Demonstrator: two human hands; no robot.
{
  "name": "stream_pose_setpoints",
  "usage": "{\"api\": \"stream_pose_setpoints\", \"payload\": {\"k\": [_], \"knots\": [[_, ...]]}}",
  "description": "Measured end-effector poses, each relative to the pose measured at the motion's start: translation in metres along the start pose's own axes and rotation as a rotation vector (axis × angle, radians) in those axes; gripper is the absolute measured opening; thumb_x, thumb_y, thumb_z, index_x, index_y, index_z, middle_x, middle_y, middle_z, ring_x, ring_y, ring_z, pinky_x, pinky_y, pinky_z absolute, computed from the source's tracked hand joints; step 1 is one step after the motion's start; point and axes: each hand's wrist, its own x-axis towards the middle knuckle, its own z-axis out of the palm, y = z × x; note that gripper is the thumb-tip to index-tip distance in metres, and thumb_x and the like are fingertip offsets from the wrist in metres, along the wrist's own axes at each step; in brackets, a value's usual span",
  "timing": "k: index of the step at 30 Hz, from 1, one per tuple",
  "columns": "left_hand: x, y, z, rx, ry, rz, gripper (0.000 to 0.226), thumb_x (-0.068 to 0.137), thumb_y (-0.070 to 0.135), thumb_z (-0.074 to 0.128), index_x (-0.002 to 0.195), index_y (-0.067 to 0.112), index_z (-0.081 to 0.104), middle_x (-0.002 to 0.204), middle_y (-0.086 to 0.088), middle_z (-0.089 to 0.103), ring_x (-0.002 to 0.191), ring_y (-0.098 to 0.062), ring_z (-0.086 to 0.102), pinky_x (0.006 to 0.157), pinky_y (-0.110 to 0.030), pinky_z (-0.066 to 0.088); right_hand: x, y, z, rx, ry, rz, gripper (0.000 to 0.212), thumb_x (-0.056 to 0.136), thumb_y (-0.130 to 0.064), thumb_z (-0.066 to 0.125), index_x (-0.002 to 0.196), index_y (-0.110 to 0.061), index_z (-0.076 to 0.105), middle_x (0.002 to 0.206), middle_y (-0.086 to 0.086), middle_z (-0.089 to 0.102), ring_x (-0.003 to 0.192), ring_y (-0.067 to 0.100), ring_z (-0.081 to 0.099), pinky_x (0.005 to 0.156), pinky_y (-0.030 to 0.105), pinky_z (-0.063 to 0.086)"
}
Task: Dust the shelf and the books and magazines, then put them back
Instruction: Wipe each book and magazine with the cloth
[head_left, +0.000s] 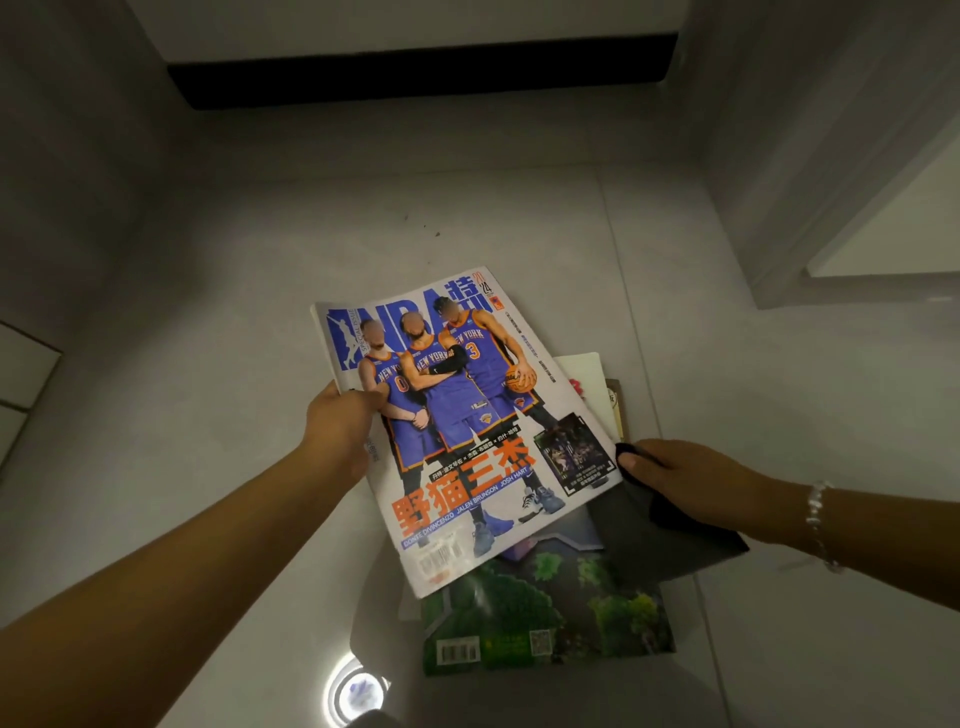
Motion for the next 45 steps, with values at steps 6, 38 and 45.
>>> {"api": "stream_pose_setpoints", "payload": {"k": [6,38,45], "knots": [[-0.004,0.001,-0.006,0.035,-0.024,0.000,0.032,0.085,0.000,0.064,0.113,0.012,0.055,0.108,-0.010,0.064,0.096,-0.028,0.061,0.065,-0.032,0.049,-0.014,0.001,-0.011,-0.112,-0.054,0.022,0.043,0.100,-0.043,0.029,0.117,-0.015,0.057,0.119,0.006,0.060,0.099,0.017,0.053,0.084,0.022,0.034],[-0.080,0.069,0.020,0.308,-0.378,0.122,0.026,0.099,0.033,0.046,0.103,0.013,0.062,0.087,-0.007,0.071,0.077,-0.022,0.070,0.061,-0.032,0.058,-0.017,-0.126,-0.022,0.345,0.131,-0.475,0.040,0.074,-0.058,0.064,0.099,-0.027,0.069,0.092,-0.007,0.070,0.084,0.005,0.065,0.079,0.022,0.053],[-0.109,0.099,0.025,0.238,-0.395,0.192,0.028,0.096,0.033,0.053,0.103,0.008,0.063,0.096,-0.013,0.071,0.077,-0.025,0.072,0.068,-0.035,0.060,-0.036,-0.146,-0.053,0.182,0.238,-0.546,0.043,0.062,-0.064,0.068,0.086,-0.029,0.067,0.074,-0.008,0.066,0.066,0.002,0.061,0.064,0.022,0.053]]}}
